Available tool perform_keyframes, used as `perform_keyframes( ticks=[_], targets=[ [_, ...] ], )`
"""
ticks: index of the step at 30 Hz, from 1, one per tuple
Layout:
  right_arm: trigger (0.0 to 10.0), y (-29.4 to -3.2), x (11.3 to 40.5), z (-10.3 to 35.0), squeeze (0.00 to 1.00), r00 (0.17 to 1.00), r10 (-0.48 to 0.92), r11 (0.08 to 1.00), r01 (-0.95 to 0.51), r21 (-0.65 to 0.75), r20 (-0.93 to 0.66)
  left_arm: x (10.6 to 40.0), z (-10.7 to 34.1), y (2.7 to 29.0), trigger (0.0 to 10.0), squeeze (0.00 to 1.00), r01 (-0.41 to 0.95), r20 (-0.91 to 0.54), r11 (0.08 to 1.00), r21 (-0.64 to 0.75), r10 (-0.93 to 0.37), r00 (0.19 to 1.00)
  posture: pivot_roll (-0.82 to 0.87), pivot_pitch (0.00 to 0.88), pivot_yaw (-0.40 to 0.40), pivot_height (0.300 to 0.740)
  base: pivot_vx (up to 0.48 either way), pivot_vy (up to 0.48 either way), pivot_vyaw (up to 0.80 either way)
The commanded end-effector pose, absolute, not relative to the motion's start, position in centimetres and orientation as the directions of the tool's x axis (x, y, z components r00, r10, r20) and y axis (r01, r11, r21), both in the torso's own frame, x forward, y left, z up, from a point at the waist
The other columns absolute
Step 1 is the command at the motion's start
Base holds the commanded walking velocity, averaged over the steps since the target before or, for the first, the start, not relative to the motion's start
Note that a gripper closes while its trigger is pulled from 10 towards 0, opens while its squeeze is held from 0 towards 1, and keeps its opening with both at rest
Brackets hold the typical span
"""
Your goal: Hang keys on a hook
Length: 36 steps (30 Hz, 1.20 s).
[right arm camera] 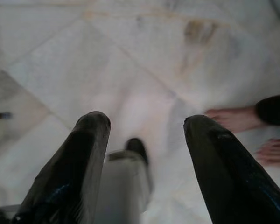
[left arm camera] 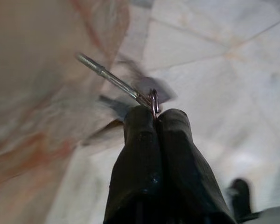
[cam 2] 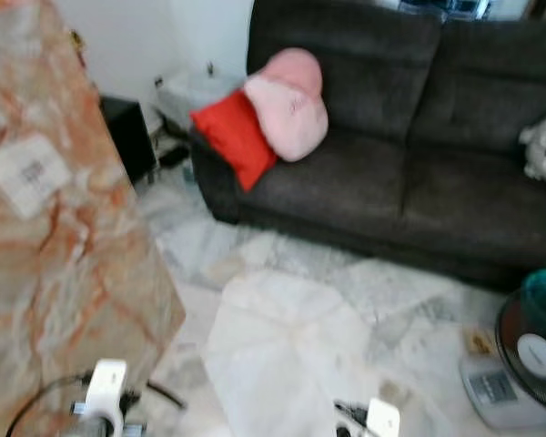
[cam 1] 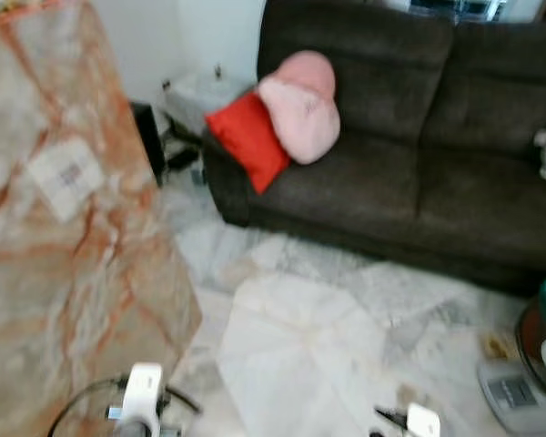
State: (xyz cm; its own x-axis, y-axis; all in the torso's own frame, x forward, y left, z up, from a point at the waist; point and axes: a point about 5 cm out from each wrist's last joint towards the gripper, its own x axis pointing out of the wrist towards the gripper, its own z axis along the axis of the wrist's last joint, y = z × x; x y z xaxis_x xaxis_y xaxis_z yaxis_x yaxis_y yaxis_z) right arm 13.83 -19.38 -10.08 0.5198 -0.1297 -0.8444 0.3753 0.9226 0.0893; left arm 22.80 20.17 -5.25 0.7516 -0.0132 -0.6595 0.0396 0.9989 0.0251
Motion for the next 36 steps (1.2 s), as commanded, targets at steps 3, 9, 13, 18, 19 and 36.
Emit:
perform_keyframes(
  ticks=[3,9,13,18,19,36],
  targets=[
    [10.0,-18.5,15.1,-9.7,0.0,0.555,-0.109,0.926,0.359,0.12,-0.825,23.2,-4.7,21.3,10.0,0.0,0.023,-0.64,0.999,0.037,0.006,0.769,-0.02,0.0,-0.036,0.74,0.0,0.0,0.8],
    [10.0,-18.1,16.7,-9.0,0.0,0.602,-0.113,0.931,0.343,0.128,-0.79,25.1,-3.4,20.1,10.0,0.0,0.103,-0.571,0.994,0.029,-0.068,0.818,-0.01,0.0,-0.041,0.74,0.0,0.0,0.8],
    [10.0,-18.2,16.6,-9.1,0.0,0.6,-0.111,0.934,0.336,0.124,-0.792,26.2,-2.4,19.4,10.0,0.0,0.155,-0.514,0.987,0.038,-0.114,0.85,-0.01,0.0,-0.042,0.74,0.0,0.0,0.76],
    [10.0,-18.2,16.4,-9.1,0.0,0.597,-0.109,0.931,0.341,0.128,-0.795,27.6,-0.8,18.7,10.0,0.0,0.213,-0.417,0.977,0.029,-0.181,0.891,-0.02,0.0,-0.035,0.74,0.0,0.0,0.13],
    [10.0,-18.2,16.4,-9.2,0.0,0.596,-0.11,0.93,0.343,0.128,-0.795,28.1,-0.1,18.3,10.0,0.0,0.246,-0.372,0.969,0.015,-0.223,0.901,-0.02,0.0,-0.035,0.74,0.0,0.0,0.0],
    [10.0,-18.2,16.2,-9.3,0.0,0.586,-0.105,0.933,0.338,0.125,-0.803,33.9,10.2,14.2,10.0,0.0,0.367,0.092,0.896,-0.25,-0.355,0.93,-0.02,0.0,-0.035,0.74,0.0,0.0,0.0]
  ],
)
